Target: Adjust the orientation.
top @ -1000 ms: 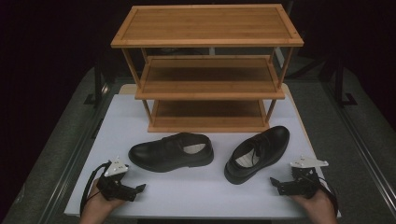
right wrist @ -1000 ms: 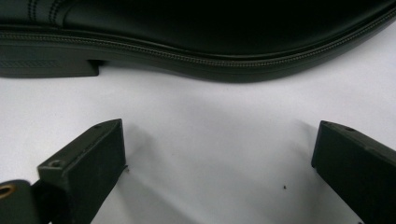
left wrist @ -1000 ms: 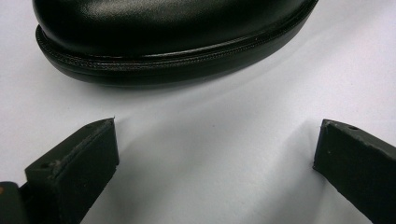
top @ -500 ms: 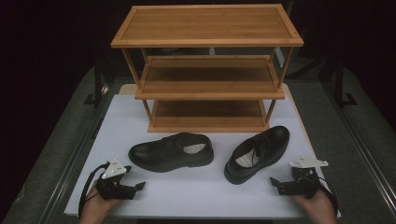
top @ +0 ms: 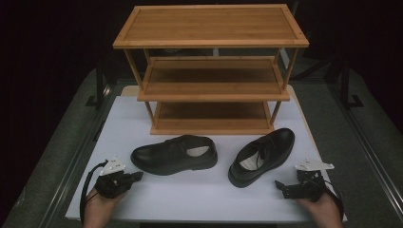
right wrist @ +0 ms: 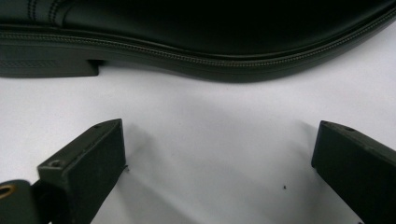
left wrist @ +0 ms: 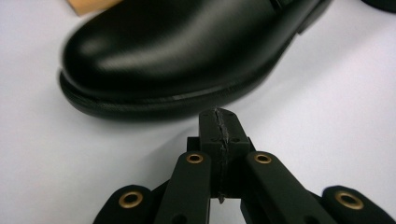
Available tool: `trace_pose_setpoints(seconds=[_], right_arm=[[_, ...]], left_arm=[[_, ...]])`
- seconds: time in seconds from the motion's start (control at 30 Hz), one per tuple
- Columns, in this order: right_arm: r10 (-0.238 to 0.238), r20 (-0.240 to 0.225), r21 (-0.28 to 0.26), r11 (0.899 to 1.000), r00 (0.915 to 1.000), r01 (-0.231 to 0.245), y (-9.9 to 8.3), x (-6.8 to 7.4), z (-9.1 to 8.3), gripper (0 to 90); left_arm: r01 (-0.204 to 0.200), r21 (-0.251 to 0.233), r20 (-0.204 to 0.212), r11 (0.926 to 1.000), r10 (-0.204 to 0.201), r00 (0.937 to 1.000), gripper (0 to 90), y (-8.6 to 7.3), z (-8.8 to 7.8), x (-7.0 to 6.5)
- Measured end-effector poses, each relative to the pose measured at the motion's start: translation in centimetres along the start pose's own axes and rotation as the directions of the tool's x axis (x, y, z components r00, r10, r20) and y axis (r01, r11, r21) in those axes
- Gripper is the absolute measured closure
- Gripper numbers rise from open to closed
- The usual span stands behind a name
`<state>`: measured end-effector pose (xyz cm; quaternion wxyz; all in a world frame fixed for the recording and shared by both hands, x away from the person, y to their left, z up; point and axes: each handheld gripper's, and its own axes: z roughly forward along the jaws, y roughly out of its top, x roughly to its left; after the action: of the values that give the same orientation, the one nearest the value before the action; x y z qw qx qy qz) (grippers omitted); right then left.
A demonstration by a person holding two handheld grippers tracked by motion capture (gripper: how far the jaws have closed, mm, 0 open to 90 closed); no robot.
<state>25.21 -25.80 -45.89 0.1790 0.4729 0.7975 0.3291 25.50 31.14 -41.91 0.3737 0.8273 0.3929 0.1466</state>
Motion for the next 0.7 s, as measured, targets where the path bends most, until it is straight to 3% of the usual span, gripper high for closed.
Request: trace_pose_setpoints(seconds=[0.37,0.7], right_arm=[[0.0,0.0,0.0,1.0,1.0,0.0,0.0,0.0,0.0,2.3],[0.0,0.0,0.0,1.0,1.0,0.0,0.0,0.0,0.0,2.3]], left_arm=[[0.032,-0.002,-0.049,0.9995,-0.033,0.9983,89.9,0.7,0.8,1.4],[0.03,-0.016,-0.064,0.9994,-0.031,0.9975,90.0,1.7,1.3,2.1]])
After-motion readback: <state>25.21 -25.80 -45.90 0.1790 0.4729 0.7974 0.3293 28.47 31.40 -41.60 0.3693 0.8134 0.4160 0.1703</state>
